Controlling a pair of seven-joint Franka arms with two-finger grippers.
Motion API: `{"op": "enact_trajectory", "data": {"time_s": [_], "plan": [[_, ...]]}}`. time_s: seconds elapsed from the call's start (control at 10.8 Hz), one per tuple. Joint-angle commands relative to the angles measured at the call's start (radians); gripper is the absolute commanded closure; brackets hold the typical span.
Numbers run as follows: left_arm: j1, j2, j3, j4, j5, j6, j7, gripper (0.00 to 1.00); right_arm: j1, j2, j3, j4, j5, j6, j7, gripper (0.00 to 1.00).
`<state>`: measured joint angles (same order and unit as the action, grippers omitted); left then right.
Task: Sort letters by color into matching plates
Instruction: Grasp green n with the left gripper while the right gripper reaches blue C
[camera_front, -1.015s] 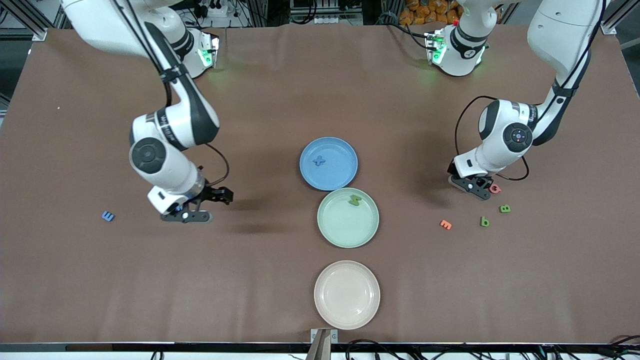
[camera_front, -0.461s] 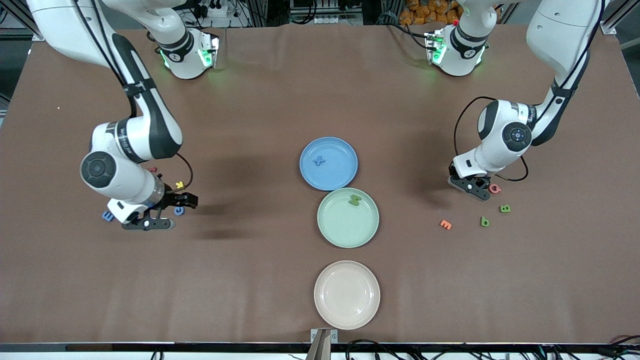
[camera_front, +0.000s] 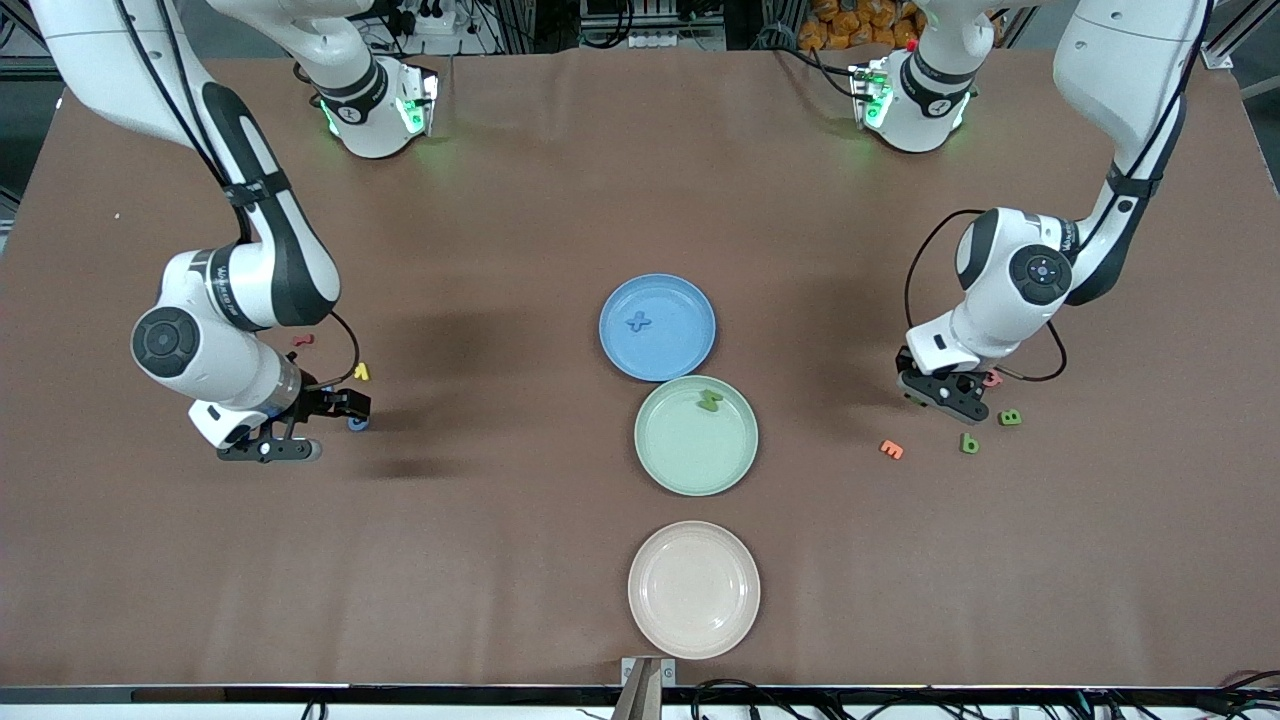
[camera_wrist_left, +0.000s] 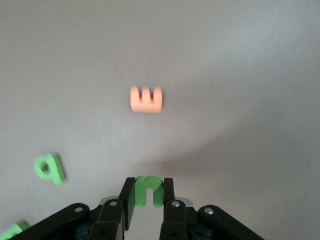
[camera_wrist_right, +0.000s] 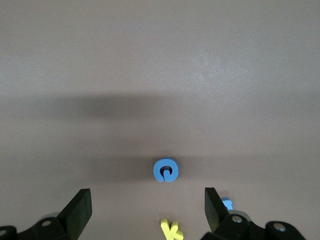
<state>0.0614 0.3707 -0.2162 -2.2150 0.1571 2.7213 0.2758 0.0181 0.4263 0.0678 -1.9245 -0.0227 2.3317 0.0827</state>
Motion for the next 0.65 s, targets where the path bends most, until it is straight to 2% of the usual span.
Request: {"op": "enact_trajectory", "data": {"time_s": [0.0,0.28,0.55], "plan": [[-0.085,0.005,-0.002,0.145,0.01,-0.081,-0.125,1.0,-0.032,0.037,0.017,-0.062,-0.039,0.125,-0.021,0.0],[-0.239,0.059,0.0,0.328,0.01,-0.239,-0.37,1.0,-0.046,0.078,0.017,-0.086,-0.071,0.21,-0.021,0.0],[-0.333,0.157,0.0,0.441,0.012,-0.245,-0.53,1.0,-0.053,0.094,0.017,-0.122,-0.071,0.276,-0.02,0.0]]}}
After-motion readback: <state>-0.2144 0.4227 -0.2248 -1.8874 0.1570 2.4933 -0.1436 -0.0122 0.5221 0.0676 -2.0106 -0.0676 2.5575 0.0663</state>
